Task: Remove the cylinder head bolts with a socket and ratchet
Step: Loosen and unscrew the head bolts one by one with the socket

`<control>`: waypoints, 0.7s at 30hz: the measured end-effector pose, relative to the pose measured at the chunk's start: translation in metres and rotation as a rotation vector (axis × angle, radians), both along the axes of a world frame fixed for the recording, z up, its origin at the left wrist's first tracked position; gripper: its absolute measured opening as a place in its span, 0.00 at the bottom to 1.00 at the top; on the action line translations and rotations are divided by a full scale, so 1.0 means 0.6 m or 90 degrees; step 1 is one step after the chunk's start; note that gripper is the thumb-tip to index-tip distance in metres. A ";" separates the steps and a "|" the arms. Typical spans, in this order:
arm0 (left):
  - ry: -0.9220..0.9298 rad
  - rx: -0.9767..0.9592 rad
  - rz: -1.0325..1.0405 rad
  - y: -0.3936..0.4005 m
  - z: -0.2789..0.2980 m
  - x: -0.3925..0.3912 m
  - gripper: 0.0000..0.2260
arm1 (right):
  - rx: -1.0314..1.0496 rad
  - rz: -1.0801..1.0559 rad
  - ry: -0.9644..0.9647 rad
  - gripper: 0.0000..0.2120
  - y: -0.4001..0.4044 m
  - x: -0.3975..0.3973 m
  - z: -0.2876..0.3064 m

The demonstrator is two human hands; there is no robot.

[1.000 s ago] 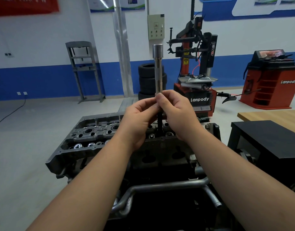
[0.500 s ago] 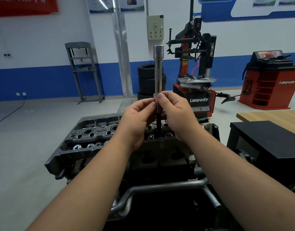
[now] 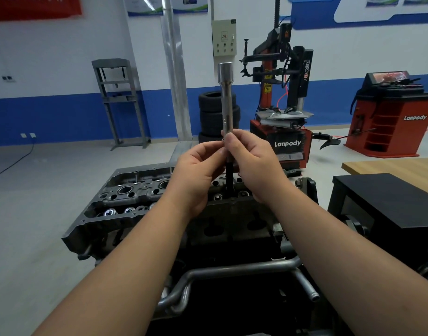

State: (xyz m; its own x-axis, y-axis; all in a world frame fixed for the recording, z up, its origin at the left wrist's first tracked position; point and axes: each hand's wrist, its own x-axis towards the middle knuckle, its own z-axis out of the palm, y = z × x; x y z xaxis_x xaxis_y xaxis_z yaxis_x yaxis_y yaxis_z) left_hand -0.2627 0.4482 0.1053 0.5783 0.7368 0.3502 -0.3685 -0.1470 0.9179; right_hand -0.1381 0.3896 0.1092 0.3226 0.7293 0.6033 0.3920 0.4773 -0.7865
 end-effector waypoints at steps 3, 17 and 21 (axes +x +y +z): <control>0.001 0.025 0.042 -0.003 -0.001 -0.002 0.05 | 0.009 -0.010 -0.013 0.10 0.000 -0.001 -0.001; 0.033 0.035 -0.027 -0.003 0.004 0.008 0.09 | 0.008 0.008 0.059 0.12 -0.006 -0.011 0.006; 0.039 0.080 0.015 -0.008 0.004 0.014 0.08 | 0.008 -0.005 0.096 0.14 -0.006 -0.009 0.006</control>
State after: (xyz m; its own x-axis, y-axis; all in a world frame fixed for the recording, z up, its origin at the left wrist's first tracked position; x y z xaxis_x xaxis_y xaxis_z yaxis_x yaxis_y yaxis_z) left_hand -0.2541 0.4433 0.1077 0.5847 0.7030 0.4050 -0.3073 -0.2701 0.9125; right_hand -0.1434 0.3862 0.1128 0.4152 0.7194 0.5569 0.2738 0.4849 -0.8306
